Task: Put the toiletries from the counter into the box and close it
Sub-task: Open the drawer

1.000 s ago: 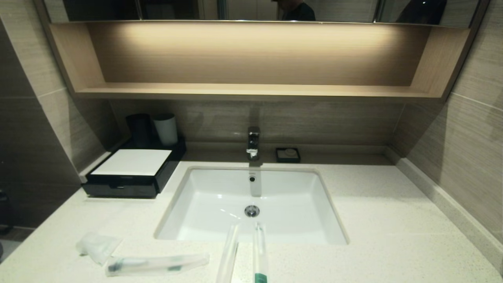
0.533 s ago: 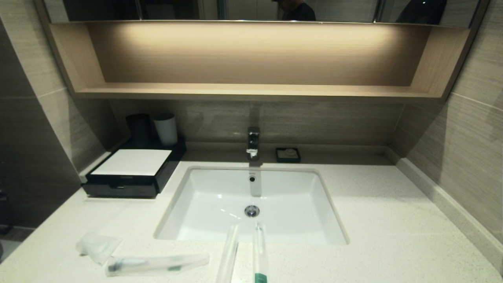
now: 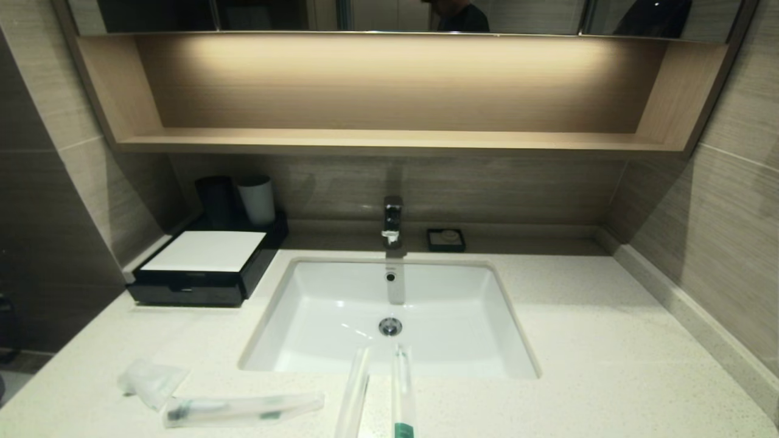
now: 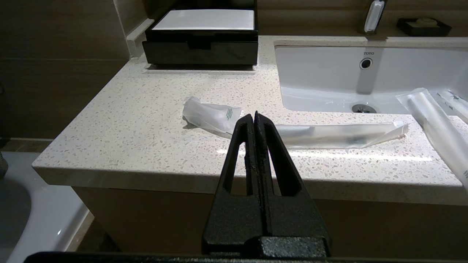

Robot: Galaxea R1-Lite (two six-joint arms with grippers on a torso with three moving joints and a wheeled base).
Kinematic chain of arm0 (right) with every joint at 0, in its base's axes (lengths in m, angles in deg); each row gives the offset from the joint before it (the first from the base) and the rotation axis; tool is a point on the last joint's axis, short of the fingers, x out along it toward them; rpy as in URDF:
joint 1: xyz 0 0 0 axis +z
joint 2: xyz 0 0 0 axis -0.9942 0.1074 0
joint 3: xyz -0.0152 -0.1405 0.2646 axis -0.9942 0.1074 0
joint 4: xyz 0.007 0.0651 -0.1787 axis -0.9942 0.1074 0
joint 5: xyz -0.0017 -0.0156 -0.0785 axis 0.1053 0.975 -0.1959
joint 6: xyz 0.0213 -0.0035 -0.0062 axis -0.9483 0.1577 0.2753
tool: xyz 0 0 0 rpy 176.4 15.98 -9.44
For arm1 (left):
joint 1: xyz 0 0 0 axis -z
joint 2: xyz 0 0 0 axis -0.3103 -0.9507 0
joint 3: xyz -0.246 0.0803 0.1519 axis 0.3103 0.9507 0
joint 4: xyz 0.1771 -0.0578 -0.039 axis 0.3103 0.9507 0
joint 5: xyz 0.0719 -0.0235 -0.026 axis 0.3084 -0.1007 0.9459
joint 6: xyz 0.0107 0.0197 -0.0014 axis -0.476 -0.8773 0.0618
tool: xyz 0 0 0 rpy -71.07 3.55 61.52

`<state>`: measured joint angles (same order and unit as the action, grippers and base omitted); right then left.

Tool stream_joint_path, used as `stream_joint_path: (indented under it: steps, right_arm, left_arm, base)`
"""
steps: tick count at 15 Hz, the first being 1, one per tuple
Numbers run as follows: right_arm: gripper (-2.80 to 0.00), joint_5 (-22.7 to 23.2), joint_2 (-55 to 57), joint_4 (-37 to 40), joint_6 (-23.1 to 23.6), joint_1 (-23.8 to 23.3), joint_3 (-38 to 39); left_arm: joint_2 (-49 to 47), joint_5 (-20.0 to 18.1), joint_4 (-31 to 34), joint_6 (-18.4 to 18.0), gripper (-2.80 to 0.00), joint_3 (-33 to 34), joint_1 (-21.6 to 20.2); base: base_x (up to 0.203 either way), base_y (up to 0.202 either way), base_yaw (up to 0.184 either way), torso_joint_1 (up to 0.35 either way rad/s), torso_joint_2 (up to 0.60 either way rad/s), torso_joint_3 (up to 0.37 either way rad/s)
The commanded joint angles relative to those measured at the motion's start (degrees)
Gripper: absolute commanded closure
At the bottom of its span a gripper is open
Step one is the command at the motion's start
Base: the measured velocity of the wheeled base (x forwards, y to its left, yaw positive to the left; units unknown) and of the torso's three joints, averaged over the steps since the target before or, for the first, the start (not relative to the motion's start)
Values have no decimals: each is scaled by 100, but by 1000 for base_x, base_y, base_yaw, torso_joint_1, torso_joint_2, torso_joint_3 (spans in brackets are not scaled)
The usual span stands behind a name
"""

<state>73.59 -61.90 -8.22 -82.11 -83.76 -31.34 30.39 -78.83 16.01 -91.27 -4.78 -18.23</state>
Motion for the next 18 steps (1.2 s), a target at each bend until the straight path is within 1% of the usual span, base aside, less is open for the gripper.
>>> stream_joint_path:
  steps: [1,3,5,9,15,18]
  right_arm:
    - [0,2,0,-2,0,1,9]
    - [0,2,0,-2,0,1,9]
    - [0,2,0,-2,0,1,9]
    - [0,2,0,-2,0,1,9]
    - [0,2,0,-2,0,1,9]
    - [0,2,0,-2,0,1,9]
  left_arm:
    - [-6,-5,45,0,0,-73,-2]
    - [-6,-3,263,0,0,-326,-2]
    - [-6,-1,654,0,0,-655,-2]
    - [-6,8,1073,0,0,-1051,-2]
    - [-23,-11,1410,0,0,-1402,-2]
    - [-268,-27,1399,0,0,-1609,-2]
  base:
    - [0,0,0,0,0,0]
    - [0,0,0,0,0,0]
    - [0,0,0,0,0,0]
    - [0,0,0,0,0,0]
    - [0,0,0,0,0,0]
    - [0,0,0,0,0,0]
